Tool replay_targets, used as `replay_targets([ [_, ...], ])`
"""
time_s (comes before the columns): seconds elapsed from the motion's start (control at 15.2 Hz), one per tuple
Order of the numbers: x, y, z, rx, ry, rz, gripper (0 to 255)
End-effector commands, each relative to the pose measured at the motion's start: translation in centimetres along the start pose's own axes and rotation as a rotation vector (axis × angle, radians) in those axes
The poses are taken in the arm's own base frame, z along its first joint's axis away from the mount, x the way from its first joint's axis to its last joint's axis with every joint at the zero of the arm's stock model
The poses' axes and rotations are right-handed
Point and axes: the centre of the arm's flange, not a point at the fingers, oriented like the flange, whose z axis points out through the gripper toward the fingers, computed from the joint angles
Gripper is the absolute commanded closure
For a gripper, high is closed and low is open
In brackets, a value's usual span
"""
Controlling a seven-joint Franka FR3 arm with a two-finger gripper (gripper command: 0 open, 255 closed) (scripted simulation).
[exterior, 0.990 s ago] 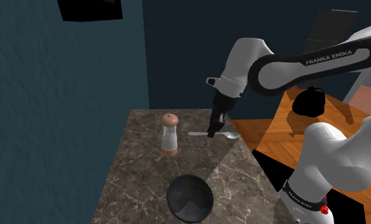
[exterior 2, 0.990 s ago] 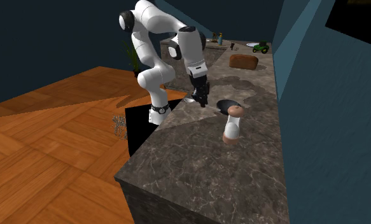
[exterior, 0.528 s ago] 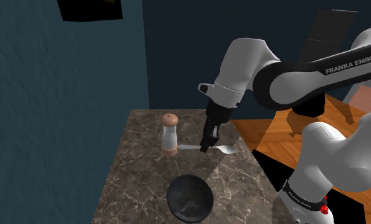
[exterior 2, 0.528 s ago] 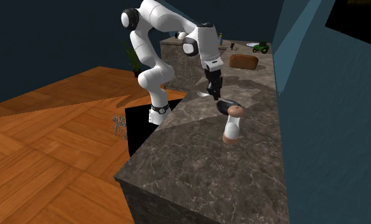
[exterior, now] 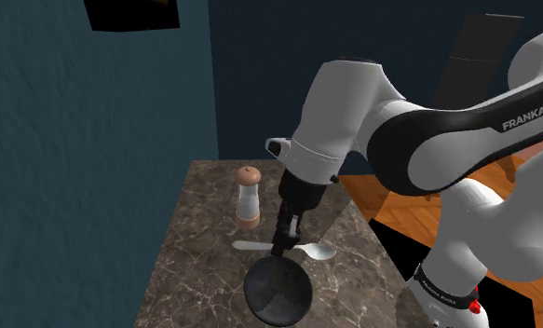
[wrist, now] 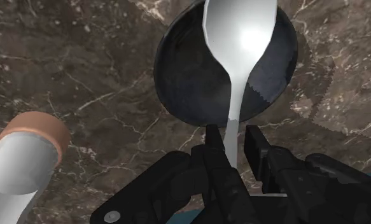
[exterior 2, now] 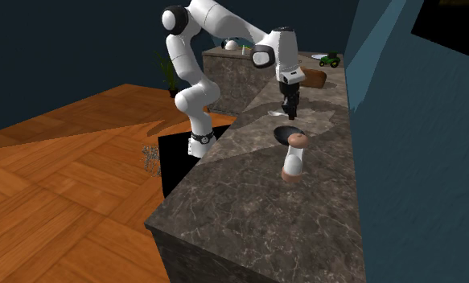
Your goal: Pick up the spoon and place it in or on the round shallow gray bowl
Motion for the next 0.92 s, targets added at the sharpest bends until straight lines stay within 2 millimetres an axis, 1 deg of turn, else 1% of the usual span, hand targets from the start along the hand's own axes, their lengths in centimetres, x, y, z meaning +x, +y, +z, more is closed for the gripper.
replay_targets([
  [0.0,0.7,-2.5,0.4,0.001,0.000,0.002,255],
  [0.86,-0.8,-1.7,7.1,0.001,0.000,0.002,255],
])
